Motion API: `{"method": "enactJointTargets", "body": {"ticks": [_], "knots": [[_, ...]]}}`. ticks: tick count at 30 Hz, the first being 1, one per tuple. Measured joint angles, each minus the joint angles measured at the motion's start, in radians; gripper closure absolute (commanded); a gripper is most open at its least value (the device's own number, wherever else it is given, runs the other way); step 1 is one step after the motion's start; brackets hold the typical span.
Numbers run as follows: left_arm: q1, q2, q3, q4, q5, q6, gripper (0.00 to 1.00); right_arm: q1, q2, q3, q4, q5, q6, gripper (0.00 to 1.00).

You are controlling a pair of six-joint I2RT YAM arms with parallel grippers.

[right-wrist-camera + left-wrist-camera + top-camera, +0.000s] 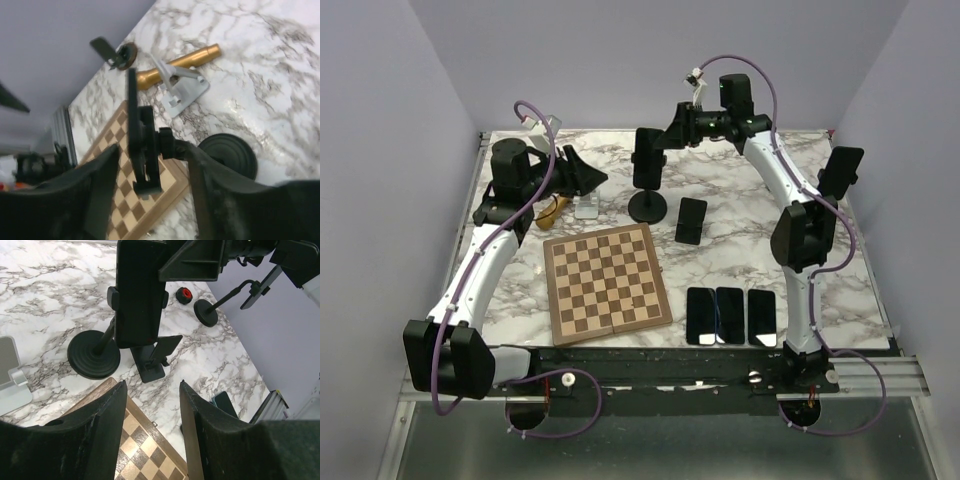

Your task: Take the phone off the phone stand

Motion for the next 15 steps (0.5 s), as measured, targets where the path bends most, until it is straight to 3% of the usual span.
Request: {"method": "enactJointTargets", "body": {"ticks": [2, 10, 15], "knots": [[0.0, 0.0, -0.003, 0.002, 0.0, -0.001, 0.46, 0.012, -0.014, -0.016, -0.022, 0.126, 0.013, 0.01], [0.0, -0.006, -0.005, 0.001, -0.018, 0.0, 0.46, 0.151, -0.189, -0.169, -0.077, 0.729, 0.173, 0.0], [0.0, -0.024, -0.005, -0.005, -0.04, 0.001, 0.46, 0.264, -0.277, -0.147, -0.128, 1.074, 0.304, 0.0]]}}
